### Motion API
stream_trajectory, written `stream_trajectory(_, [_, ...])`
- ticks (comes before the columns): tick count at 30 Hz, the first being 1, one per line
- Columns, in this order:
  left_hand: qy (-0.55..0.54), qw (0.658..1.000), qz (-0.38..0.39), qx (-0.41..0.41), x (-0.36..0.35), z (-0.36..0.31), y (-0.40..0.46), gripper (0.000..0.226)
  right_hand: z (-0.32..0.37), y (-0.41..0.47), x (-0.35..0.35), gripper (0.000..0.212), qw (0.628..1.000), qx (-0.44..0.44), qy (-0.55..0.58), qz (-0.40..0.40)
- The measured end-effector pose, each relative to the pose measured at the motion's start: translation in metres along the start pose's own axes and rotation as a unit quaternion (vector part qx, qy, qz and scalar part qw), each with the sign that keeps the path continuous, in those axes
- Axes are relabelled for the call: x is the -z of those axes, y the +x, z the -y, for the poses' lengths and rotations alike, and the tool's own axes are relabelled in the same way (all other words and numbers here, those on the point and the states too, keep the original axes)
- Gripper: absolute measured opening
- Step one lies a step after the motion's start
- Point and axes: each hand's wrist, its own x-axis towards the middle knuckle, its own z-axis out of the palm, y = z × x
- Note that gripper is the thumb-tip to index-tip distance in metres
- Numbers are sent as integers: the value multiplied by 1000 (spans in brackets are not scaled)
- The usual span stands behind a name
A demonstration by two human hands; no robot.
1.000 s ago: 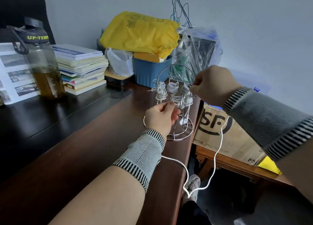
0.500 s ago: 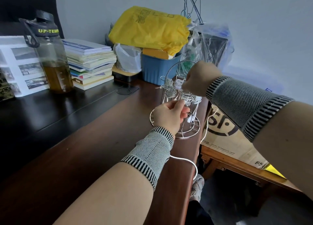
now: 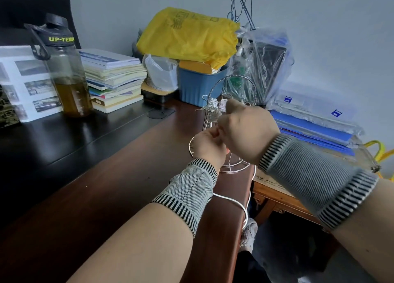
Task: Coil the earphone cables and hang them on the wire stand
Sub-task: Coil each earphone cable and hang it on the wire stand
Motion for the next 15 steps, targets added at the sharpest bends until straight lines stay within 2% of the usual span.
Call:
stream_trajectory(5, [-10,1000,18,6,1,2,-1,22,-18,-40,-18,21,983,-90,149,-51])
stream_trajectory(7, [-14,1000,10,8,2,1,-1,11,-22,-49,-21,20,971,-142,185,-44])
stream_trajectory(9, [-23,999,0,25,2,-1,-3,14,-27,-54,-23,19,953,-194,233,-13])
stream_trajectory(12, [1,1000,3,13,0,-4,-5,8,-36,-62,-30,18,906,-270,325,27])
stream_trajectory(15, [29,1000,-1,-11,0,-2,-5,12,-44,-72,-36,13,837,-345,423,27])
